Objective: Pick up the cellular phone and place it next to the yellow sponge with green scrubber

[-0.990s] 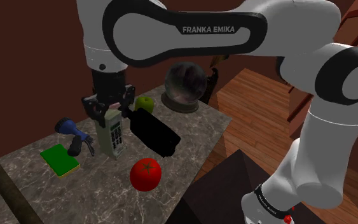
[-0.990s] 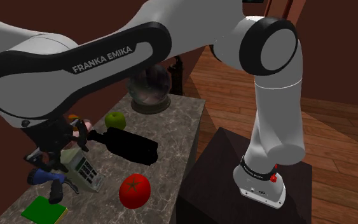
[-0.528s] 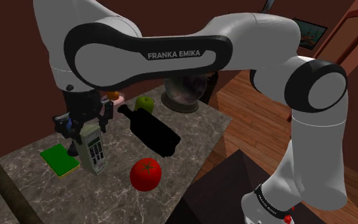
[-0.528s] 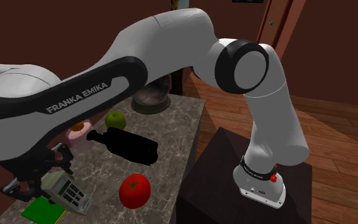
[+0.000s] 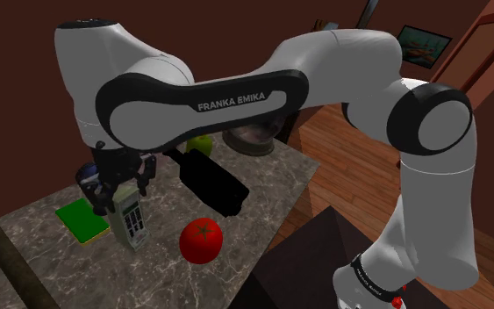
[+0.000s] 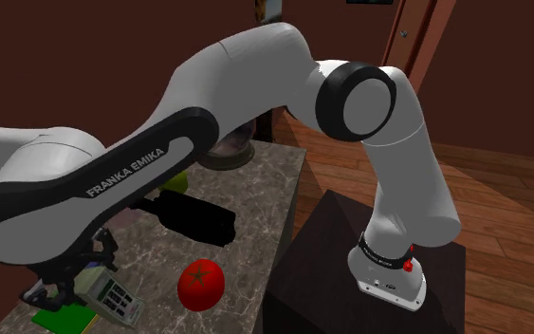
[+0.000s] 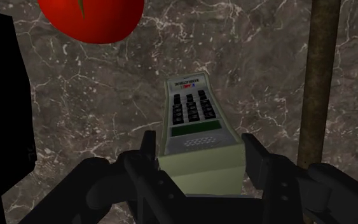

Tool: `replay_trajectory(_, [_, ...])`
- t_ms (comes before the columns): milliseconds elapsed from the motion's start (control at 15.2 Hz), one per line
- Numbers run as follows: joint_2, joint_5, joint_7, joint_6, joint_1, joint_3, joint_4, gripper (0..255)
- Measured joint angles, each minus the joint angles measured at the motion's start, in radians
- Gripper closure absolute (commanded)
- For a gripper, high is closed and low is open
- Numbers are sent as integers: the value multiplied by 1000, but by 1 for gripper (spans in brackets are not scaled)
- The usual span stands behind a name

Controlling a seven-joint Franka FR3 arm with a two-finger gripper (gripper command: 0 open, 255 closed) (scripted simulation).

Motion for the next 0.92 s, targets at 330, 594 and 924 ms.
replay_trajectory(330, [20,-10,6,54,0,-6,-36,255])
replay_trajectory(594, [20,-11,6,64,-2,-7,-46,255])
replay_trajectory(924, [20,-11,7,65,-2,-7,-46,0])
